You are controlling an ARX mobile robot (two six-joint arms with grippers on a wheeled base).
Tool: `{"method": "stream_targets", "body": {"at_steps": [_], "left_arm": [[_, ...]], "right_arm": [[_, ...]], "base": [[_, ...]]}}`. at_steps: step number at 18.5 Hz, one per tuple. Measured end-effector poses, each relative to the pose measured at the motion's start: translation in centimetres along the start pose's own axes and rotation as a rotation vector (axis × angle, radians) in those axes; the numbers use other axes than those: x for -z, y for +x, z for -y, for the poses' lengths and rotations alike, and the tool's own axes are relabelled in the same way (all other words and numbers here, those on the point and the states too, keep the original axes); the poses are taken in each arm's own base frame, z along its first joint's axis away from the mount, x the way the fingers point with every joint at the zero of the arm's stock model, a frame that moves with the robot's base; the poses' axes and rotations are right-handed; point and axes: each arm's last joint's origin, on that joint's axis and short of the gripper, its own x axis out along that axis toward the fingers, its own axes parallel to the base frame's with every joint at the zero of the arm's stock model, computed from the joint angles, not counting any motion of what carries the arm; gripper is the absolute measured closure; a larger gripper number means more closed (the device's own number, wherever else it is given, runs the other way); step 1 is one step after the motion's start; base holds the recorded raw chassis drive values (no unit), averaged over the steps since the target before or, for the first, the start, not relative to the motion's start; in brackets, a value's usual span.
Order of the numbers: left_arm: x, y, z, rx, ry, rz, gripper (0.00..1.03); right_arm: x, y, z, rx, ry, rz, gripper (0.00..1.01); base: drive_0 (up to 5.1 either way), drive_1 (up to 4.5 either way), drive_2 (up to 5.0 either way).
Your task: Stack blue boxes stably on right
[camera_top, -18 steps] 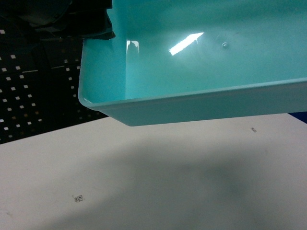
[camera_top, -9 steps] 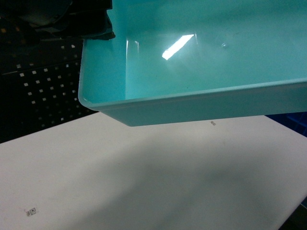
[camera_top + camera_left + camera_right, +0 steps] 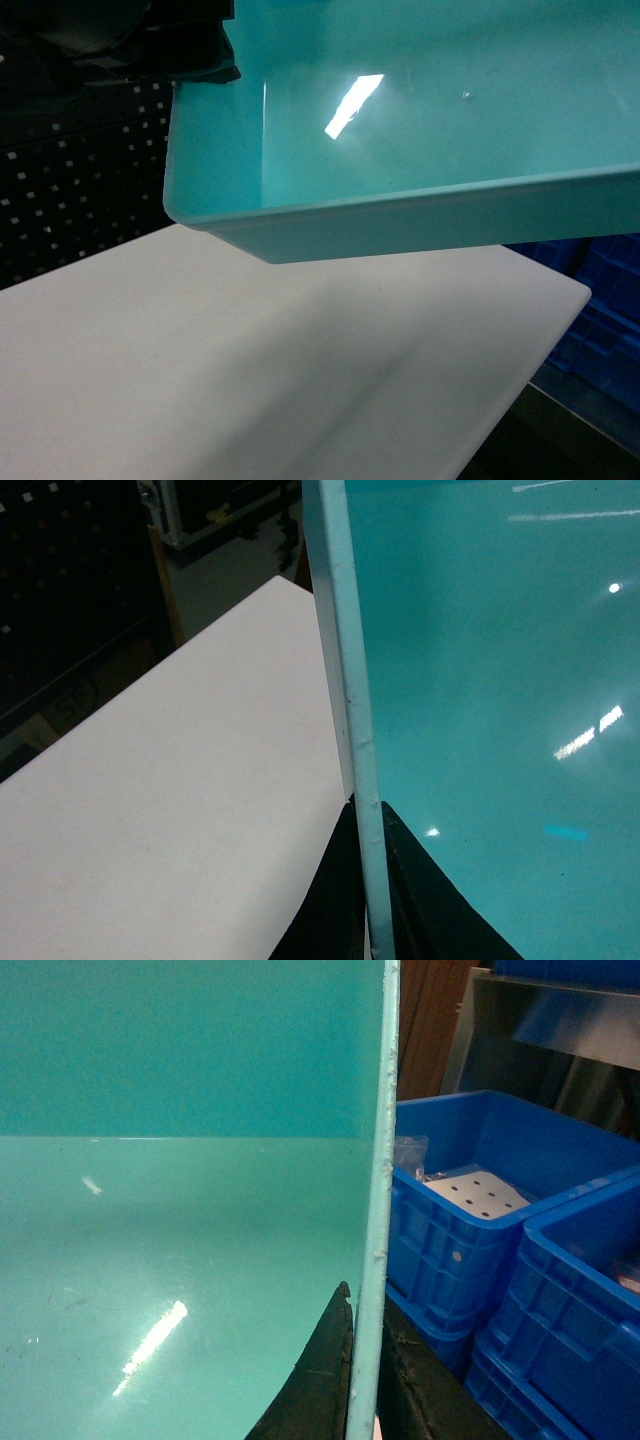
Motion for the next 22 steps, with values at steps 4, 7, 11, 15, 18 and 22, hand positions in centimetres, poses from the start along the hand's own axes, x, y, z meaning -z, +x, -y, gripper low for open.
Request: {"method": "stream_targets", "body": {"at_steps": [4, 7, 11, 15, 18, 22], "left_arm": [[0.01, 0.00, 0.01, 0.000, 0.000, 0.000, 1.01], [0.01, 0.00, 0.01, 0.000, 0.000, 0.000, 1.01], [0.00, 0.00, 0.00, 0.000, 0.000, 0.000, 1.01], [0.00, 0.00, 0.00, 0.000, 0.000, 0.000, 1.01], [0.00, 0.00, 0.01, 0.000, 0.000, 0.000, 1.01], [0.01, 0.00, 0.00, 0.000, 0.000, -0.001, 1.01]], "right_arm": [[0.00, 0.00, 0.00, 0.000, 0.000, 0.000, 0.94], [0.00, 0.00, 0.00, 0.000, 0.001, 0.000, 0.94], [0.00, 0.00, 0.00, 0.000, 0.002, 0.000, 0.94], [0.00, 0.00, 0.00, 0.000, 0.002, 0.000, 0.94], [0.00, 0.00, 0.00, 0.000, 0.002, 0.000, 0.94], [0.00, 0.00, -0.01, 0.000, 0.003, 0.000, 0.94]], "base": [[-1.6, -1.59, -1.6], [-1.7, -1.71, -1.7], [-1.7, -1.71, -1.7], [-1.6, -1.60, -1.6], [-1.6, -1.56, -1.6], [-1.5, -1.48, -1.5]]}}
